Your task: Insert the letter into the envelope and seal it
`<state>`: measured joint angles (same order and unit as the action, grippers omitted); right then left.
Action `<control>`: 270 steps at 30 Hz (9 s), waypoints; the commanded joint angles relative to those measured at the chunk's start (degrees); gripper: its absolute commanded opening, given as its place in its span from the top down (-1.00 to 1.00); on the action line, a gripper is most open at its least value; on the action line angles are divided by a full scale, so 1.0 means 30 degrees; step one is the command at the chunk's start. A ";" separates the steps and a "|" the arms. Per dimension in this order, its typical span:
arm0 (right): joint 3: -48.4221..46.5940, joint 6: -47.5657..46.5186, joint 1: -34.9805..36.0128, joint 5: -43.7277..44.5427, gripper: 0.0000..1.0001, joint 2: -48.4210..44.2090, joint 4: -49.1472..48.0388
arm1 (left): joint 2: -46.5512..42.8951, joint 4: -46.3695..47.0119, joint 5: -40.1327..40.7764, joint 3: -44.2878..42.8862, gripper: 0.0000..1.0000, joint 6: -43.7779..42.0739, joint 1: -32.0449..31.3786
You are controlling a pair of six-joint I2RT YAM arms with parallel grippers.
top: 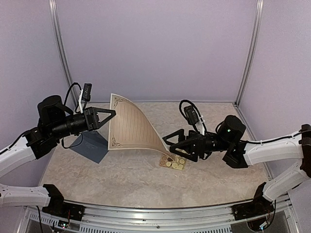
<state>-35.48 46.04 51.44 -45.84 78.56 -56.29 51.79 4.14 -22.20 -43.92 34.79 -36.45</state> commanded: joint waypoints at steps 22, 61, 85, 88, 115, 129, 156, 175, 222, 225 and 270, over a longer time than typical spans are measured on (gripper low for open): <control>-0.2402 -0.1846 0.0039 0.6591 0.56 0.0169 0.7246 | 0.0242 0.0038 0.0187 0.0755 1.00 0.0462 -0.0335; -0.6227 -0.0479 0.1467 0.9988 -0.33 0.4772 1.2293 | 0.8119 0.4983 0.7355 0.0752 1.00 0.5700 -0.5370; -0.8223 0.0005 0.2152 1.2154 -0.44 0.7384 1.5906 | 1.1870 0.5994 0.9066 0.0533 1.00 0.6423 -0.5982; -0.8199 -0.0042 0.2148 1.2664 -0.47 0.7136 1.6516 | 1.2647 0.5456 0.9266 -0.0019 1.00 0.6086 -0.6052; -0.0479 -0.1018 -0.2892 0.8081 -0.17 0.3525 1.4011 | 1.0647 -0.4084 0.7516 -0.1393 1.00 0.1765 -0.3672; -0.1063 -0.0982 -0.4057 0.8027 -0.08 0.6034 1.3157 | 1.1499 -0.4541 0.7652 -0.1992 1.00 0.1215 -0.3671; -0.0904 0.1087 -0.3998 0.4368 0.31 0.8704 0.8176 | 1.3833 0.1980 0.6598 -0.2004 1.00 0.5087 -0.5078; -0.1284 0.2590 -0.3493 0.4691 0.33 1.0162 0.5968 | 1.8195 0.6342 0.7264 -0.3320 1.00 0.7813 -0.6127; -0.3108 -0.2142 -0.4176 0.7626 -0.15 0.7443 1.2455 | 2.1043 0.6720 0.5934 -0.4227 1.00 0.6926 -0.5283; -0.4343 -0.2694 -0.4450 0.7577 -0.16 0.8100 1.3713 | 2.1144 0.6542 0.5783 -0.4243 1.00 0.6747 -0.5283; -0.7807 -0.3336 -0.6502 0.1632 0.09 1.3196 1.6019 | 2.2342 0.6276 0.3960 -0.4288 0.32 0.6022 -0.5337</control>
<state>-60.03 35.86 31.38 -40.12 115.94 -11.46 116.64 25.26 -9.74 -56.84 52.47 -52.47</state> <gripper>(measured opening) 0.480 0.344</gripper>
